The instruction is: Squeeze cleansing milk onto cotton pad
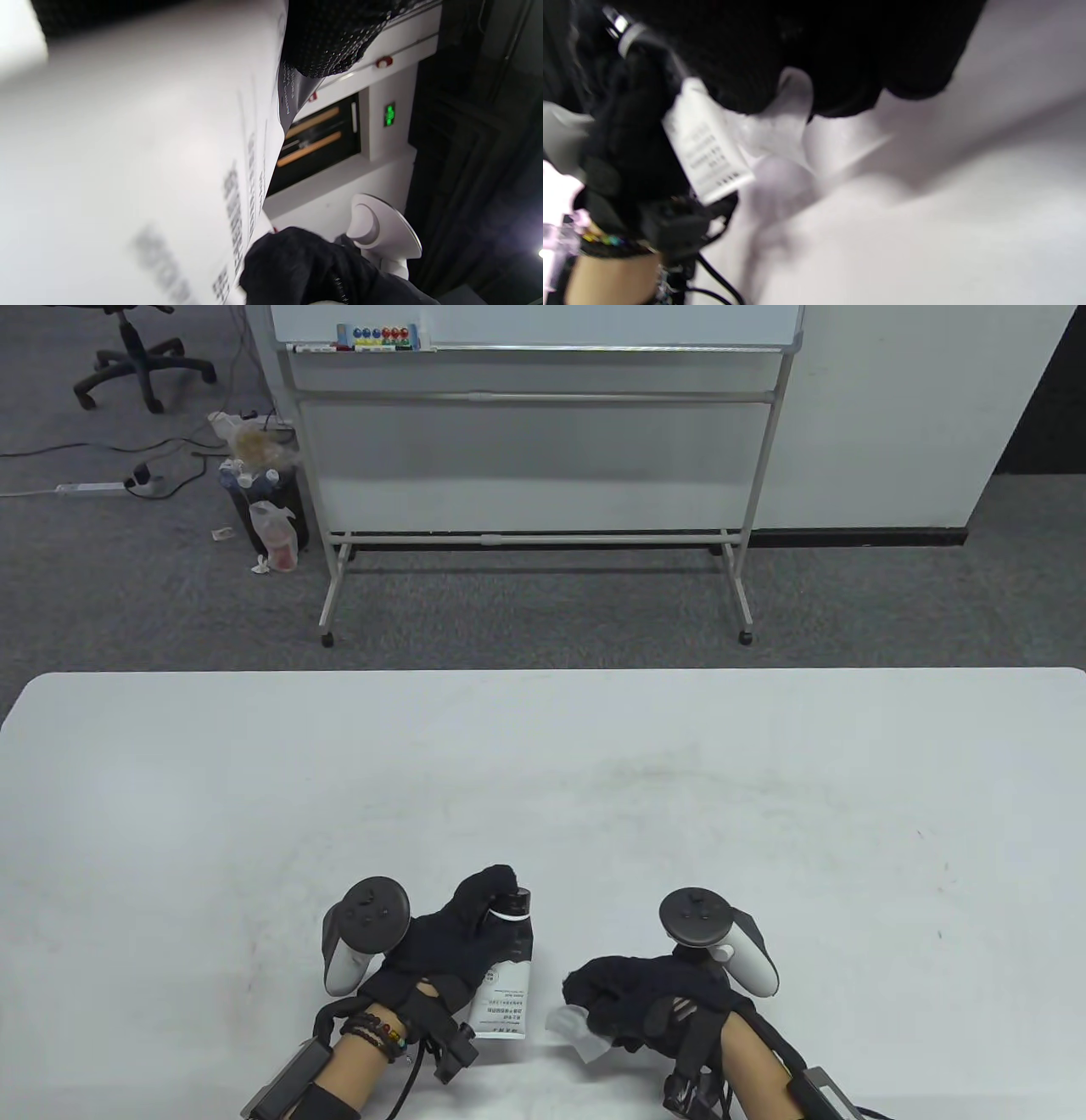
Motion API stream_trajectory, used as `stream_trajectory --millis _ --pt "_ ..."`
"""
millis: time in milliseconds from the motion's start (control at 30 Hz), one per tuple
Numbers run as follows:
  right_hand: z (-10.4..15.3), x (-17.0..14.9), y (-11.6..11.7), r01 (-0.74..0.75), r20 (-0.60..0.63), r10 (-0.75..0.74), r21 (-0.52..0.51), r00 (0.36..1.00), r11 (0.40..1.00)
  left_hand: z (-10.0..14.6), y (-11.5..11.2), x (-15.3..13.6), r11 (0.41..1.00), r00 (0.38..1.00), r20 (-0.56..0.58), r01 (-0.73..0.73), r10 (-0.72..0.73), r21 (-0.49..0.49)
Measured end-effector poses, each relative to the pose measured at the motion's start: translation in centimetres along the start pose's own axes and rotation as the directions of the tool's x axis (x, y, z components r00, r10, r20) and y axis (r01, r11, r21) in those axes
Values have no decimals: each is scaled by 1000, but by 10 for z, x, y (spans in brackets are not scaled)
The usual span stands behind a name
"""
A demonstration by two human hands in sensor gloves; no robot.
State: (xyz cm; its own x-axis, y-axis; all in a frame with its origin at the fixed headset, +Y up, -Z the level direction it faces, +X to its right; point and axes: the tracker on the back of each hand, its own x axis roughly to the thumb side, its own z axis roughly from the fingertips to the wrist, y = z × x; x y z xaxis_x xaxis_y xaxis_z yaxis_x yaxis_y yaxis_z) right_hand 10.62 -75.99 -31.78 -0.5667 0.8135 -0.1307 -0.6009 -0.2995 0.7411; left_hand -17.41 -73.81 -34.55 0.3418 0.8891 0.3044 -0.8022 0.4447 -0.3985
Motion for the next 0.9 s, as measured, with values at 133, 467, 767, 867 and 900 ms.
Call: stream_trajectory --millis 133,467,767,867,900 --pt "-8 -1 0 -258 -101 247 -115 964 959 1 -1 -6 999 1000 -29 -3 2 -40" --pt "-6 12 4 -560 -188 528 -326 828 761 -1 -14 -11 980 979 -112 156 -170 -123" --pt "2 17 -3 -696 -296 639 -429 710 575 -1 -27 -12 896 885 -165 409 -435 -172" --pt "9 16 -12 -685 -313 623 -482 716 545 -3 -31 -8 844 823 -193 507 -534 -173" --pt "12 16 -17 -685 -325 617 -496 716 534 -4 -33 -7 832 807 -209 521 -552 -188"
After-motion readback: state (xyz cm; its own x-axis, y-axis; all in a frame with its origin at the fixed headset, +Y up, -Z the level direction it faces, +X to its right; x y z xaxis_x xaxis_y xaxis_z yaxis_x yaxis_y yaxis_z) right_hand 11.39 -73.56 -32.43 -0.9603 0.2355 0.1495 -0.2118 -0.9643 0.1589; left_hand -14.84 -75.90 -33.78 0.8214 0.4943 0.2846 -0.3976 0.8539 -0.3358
